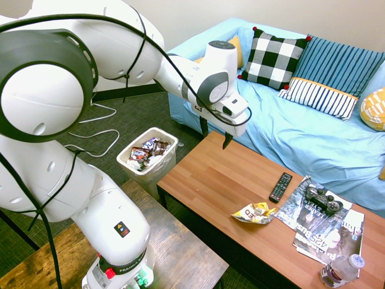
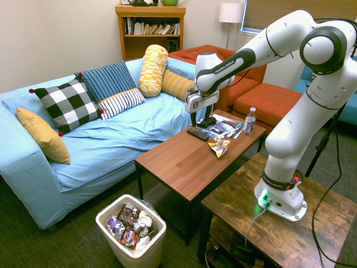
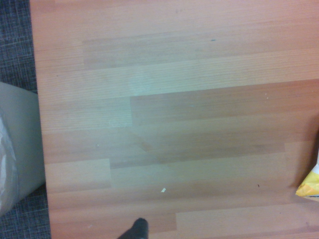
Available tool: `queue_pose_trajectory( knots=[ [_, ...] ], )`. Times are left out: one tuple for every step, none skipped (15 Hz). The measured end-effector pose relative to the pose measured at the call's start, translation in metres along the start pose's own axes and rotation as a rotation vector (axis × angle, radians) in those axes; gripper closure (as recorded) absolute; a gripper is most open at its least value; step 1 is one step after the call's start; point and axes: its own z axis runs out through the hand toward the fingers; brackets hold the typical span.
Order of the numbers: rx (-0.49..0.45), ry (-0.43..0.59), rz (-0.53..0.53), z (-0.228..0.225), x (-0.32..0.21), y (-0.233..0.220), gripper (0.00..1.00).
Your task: Throw the chip bag in the trash bin
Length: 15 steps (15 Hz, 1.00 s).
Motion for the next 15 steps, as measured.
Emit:
queue_pose_trajectory(
  knots=[
    [0.004, -0.001, 0.002, 0.0, 0.001, -0.001, 0.0],
    [0.009, -0.001, 0.01, 0.0, 0.002, -0.001, 0.0],
    [0.012, 0.001, 0.027, 0.0, 0.006, 0.0, 0.0],
    [0.019, 0.006, 0.05, 0.0, 0.014, 0.003, 0.0],
    [0.029, 0.015, 0.081, 0.0, 0.025, 0.008, 0.0],
    [0.031, 0.028, 0.121, 0.002, 0.039, 0.014, 0.0],
    [0.024, 0.039, 0.167, 0.006, 0.054, 0.022, 0.0],
    [0.011, 0.045, 0.217, 0.013, 0.068, 0.031, 0.0],
    [-0.008, 0.049, 0.266, 0.022, 0.083, 0.041, 0.0],
    [-0.025, 0.048, 0.311, 0.033, 0.096, 0.051, 0.0],
    [-0.037, 0.041, 0.347, 0.044, 0.109, 0.062, 0.0],
    [-0.049, 0.03, 0.379, 0.055, 0.121, 0.074, 0.0],
    [-0.063, 0.017, 0.411, 0.067, 0.132, 0.086, 0.0],
    [-0.077, 0.004, 0.438, 0.079, 0.142, 0.098, 0.0],
    [-0.089, -0.017, 0.458, 0.09, 0.15, 0.109, 0.0]
  ],
)
